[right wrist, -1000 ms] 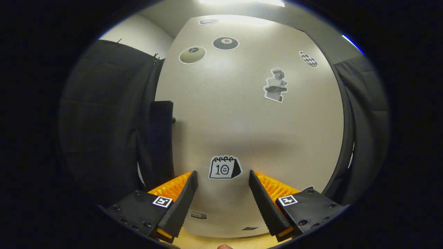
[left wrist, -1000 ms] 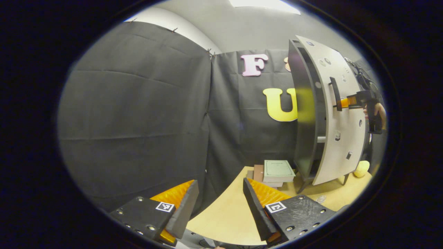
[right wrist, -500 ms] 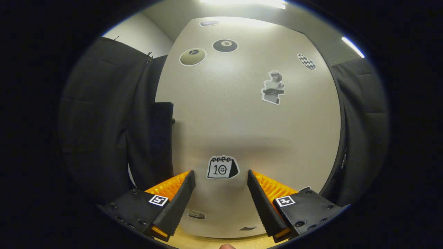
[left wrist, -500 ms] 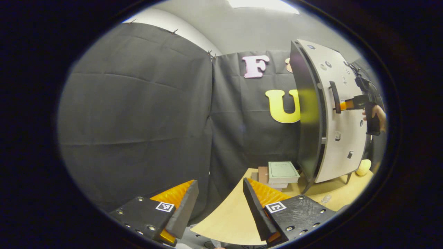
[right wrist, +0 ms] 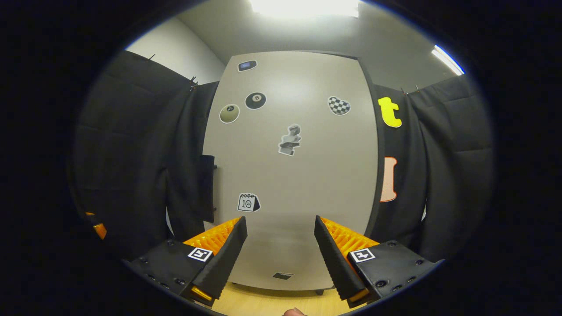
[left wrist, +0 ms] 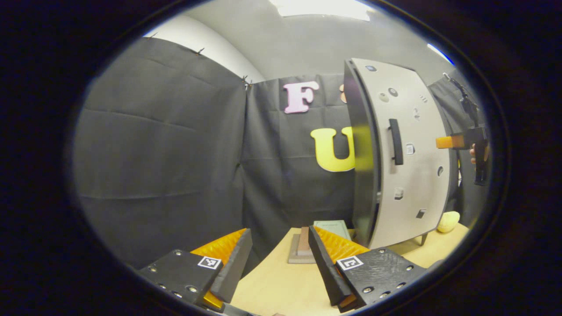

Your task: Open the cabinet door with the right hand, grasp the bottle in the cabinet with the left hand and place it on the coaster, then close the cabinet door with the right hand.

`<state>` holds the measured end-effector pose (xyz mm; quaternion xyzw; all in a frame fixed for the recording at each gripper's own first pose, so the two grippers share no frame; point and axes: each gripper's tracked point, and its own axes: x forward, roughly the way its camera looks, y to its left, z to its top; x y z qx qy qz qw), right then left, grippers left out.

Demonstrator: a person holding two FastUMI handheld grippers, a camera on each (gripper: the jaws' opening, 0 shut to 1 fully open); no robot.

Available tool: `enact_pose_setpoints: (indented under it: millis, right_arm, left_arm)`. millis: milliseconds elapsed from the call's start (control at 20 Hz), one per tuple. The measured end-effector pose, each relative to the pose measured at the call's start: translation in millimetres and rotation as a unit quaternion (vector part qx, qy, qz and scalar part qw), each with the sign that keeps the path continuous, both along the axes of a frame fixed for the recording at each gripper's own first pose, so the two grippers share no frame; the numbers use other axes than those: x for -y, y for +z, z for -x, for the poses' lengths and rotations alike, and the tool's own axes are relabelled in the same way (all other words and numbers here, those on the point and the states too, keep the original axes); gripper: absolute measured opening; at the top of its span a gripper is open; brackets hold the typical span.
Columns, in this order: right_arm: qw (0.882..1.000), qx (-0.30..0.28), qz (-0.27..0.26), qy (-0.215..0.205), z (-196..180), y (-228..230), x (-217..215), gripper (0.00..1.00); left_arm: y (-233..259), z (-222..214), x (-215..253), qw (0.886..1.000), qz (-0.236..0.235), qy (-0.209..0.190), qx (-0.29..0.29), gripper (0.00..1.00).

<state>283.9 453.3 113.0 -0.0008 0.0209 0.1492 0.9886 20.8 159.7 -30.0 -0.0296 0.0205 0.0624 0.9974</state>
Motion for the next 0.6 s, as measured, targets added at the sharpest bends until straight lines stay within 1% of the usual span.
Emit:
enact_pose_setpoints:
  millis: [200,250,300,350,400,550,600]
  right_arm:
    - [1.0,0.003,0.002,-0.016,32.7,0.0,65.6,0.98]
    - [1.0,0.002,0.006,-0.022,39.9,-2.1,83.3,0.98]
    - [0.999,0.001,0.012,-0.029,46.7,-4.2,101.6,0.98]
    - [0.999,0.0,0.015,-0.036,52.6,-6.8,119.6,0.98]
    - [0.999,-0.003,0.015,-0.039,59.4,-9.2,135.6,0.98]
    - [0.999,-0.012,0.01,-0.048,77.7,-17.3,182.3,0.98]
    - [0.998,-0.012,0.01,-0.054,82.7,-19.5,198.5,0.97]
  left_arm:
    - [25.1,1.9,71.1,0.999,0.007,-0.042,0.012,0.8]
    - [30.9,3.0,88.4,0.999,0.007,-0.051,0.015,0.77]
    - [37.3,5.3,105.2,0.998,0.005,-0.06,0.018,0.77]
    - [44.5,7.7,121.2,0.998,0.003,-0.067,0.021,0.8]
    - [49.6,8.8,138.4,0.997,0.001,-0.074,0.025,0.8]
    - [63.8,17.2,184.8,0.995,-0.002,-0.091,0.03,0.8]
    - [68.0,20.8,198.8,0.995,-0.001,-0.095,0.032,0.77]
